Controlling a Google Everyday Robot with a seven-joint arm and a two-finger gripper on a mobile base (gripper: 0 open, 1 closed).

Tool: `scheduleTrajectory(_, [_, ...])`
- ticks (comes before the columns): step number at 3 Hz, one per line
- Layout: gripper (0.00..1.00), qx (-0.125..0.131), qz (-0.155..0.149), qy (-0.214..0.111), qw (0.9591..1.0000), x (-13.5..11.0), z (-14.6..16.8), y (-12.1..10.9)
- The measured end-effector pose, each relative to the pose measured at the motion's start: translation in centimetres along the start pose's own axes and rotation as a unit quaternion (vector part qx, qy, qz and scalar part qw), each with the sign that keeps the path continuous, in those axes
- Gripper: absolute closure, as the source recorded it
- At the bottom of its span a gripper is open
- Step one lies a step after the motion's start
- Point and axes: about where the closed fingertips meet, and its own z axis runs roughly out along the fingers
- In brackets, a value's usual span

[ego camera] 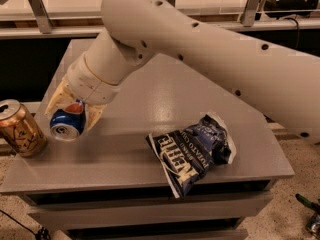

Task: Move pepsi can near orange can

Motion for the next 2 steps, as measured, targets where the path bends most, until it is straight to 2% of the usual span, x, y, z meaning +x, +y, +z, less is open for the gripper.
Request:
scheduleTrajectory(1, [0.59,0.000,-0.002,-0.001,1.0000,-0.14,0.07,-0.12])
scheduleTrajectory(2, [0.28,-0.001,-0.004,-0.002,1.0000,-0.33,0.16,-0.28])
